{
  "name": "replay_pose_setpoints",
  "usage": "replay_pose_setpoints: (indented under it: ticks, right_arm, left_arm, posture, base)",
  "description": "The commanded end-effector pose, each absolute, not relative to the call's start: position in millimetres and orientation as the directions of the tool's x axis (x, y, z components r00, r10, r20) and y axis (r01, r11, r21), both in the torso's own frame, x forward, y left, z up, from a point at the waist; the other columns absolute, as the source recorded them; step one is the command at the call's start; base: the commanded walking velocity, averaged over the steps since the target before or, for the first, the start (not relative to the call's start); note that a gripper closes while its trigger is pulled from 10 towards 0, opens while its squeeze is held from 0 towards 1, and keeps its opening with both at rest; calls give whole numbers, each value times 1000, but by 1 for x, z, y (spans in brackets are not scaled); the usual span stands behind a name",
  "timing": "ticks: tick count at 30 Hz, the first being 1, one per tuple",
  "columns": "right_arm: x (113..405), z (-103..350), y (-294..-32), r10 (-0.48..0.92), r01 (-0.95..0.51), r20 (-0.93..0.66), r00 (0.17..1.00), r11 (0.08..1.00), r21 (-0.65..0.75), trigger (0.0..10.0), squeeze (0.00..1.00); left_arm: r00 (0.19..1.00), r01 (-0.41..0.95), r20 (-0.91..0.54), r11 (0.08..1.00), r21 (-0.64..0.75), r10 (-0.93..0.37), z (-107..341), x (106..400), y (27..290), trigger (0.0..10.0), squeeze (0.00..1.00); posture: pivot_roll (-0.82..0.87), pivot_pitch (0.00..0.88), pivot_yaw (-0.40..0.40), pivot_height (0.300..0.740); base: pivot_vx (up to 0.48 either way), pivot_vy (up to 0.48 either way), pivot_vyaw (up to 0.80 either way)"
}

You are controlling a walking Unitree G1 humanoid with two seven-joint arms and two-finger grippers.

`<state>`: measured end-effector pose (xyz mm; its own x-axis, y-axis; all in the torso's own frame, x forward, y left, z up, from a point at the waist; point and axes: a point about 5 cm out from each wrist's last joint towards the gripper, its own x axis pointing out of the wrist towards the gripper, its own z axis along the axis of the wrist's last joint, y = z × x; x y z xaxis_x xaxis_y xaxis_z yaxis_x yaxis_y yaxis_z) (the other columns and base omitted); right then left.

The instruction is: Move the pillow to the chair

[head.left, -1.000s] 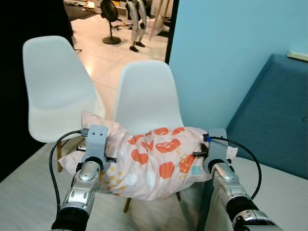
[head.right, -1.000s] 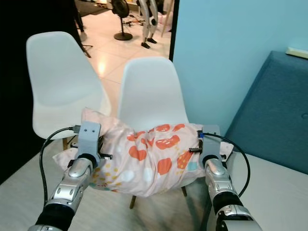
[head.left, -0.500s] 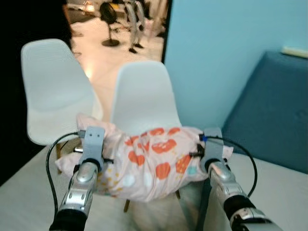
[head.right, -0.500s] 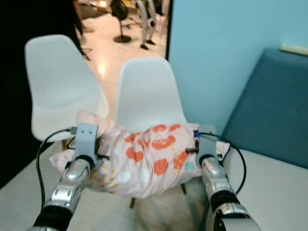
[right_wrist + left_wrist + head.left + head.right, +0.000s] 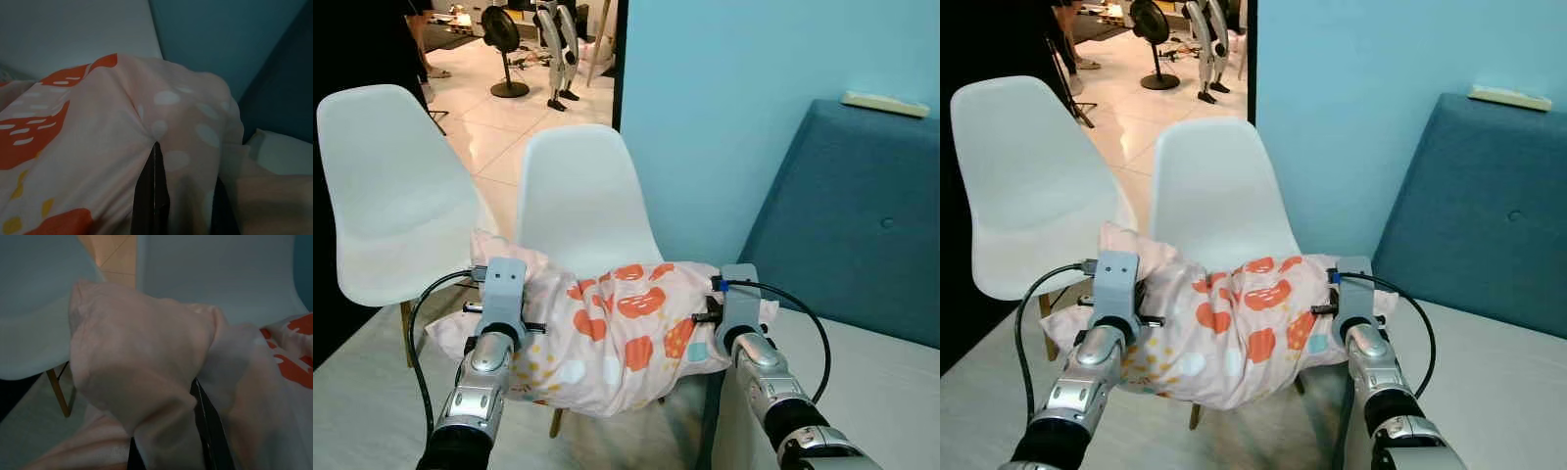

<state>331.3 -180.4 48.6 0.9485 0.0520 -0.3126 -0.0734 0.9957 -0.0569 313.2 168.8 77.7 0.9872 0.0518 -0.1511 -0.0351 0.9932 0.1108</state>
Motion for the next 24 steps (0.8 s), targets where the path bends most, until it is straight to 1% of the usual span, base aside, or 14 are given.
replay_pose_setpoints:
  ticks: [1, 13, 20, 24]
  right_arm:
    - [336, 56, -173, 91, -112, -282, 955, 992, -59, 10000, 0]
    - [336, 56, -172, 99, -120, -279, 955, 991, -58, 10000, 0]
    - [334, 54, -172, 97, -116, -282, 955, 992, -52, 10000, 0]
    - [333, 52, -172, 93, -111, -285, 954, 993, -49, 10000, 0]
  left_arm:
    - [995, -40, -86, 996, 78, 46, 89, 314, 165, 10000, 0]
    - [996, -31, -79, 997, 69, 36, 90, 313, 163, 10000, 0]
    - [997, 8, -79, 997, 76, -2, 90, 313, 158, 10000, 0]
    - [996, 30, -85, 996, 83, -23, 90, 314, 155, 10000, 0]
  posture:
    - [-24, 69, -61, 740]
    - [-24, 68, -60, 740]
    - [-23, 72, -51, 740]
    - [-21, 70, -45, 740]
  base:
    - [281, 0, 0]
    - [360, 0, 0]
    - [346, 0, 0]
    - [70, 0, 0]
